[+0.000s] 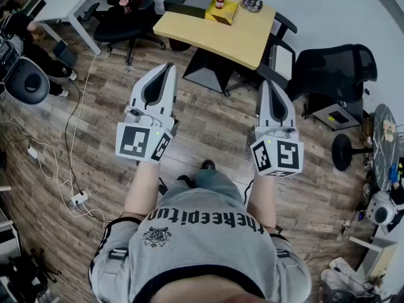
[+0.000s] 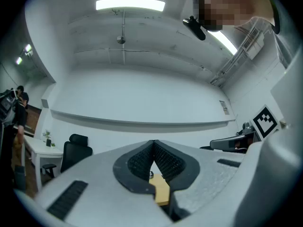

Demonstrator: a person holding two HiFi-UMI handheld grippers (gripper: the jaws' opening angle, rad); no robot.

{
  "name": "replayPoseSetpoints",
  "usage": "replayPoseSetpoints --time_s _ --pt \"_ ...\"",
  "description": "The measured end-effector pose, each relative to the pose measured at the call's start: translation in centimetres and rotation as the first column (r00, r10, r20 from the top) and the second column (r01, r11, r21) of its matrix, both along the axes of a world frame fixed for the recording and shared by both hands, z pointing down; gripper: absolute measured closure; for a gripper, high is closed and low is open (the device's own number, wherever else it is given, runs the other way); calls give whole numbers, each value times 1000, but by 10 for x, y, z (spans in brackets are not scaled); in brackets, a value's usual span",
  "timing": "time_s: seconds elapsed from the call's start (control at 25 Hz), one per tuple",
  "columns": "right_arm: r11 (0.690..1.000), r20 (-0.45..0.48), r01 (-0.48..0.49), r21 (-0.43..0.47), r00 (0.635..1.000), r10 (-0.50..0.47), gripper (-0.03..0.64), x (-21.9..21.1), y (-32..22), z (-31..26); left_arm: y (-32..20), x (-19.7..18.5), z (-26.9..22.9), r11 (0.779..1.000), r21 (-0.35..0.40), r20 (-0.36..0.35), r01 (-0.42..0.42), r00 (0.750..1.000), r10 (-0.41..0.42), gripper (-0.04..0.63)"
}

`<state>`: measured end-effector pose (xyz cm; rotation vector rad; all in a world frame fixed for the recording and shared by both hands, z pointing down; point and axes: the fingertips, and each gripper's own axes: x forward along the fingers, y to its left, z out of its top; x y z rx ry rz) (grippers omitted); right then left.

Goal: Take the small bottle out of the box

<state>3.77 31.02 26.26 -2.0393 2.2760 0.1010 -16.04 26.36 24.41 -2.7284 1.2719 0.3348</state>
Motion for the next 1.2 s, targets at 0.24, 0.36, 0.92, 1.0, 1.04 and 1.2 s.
replayPoseSetpoints --time_s 0.24,0.36,0.92,1.0,1.04,1.2 --pt "1000 -2 -1 0 1000 1 615 3 2 3 2 5 0 1000 6 -1 -1 1000 1 592" --pt "1000 -2 3 -2 1000 -3 615 6 0 3 1 8 0 1000 6 -1 -1 1000 1 592" --pt "997 44 59 43 997 -61 615 35 -36 -2 -25 37 -6 999 33 -11 31 999 -31 592" --pt "996 33 69 48 997 -71 615 39 -39 -3 -27 42 -8 998 41 -18 38 999 -37 592" --pt "996 32 74 52 997 -75 615 41 -41 -4 -28 45 -8 998 44 -19 41 999 -40 592" --pt "994 34 86 63 996 -88 615 47 -48 -7 -33 54 -9 998 46 -19 42 999 -41 592"
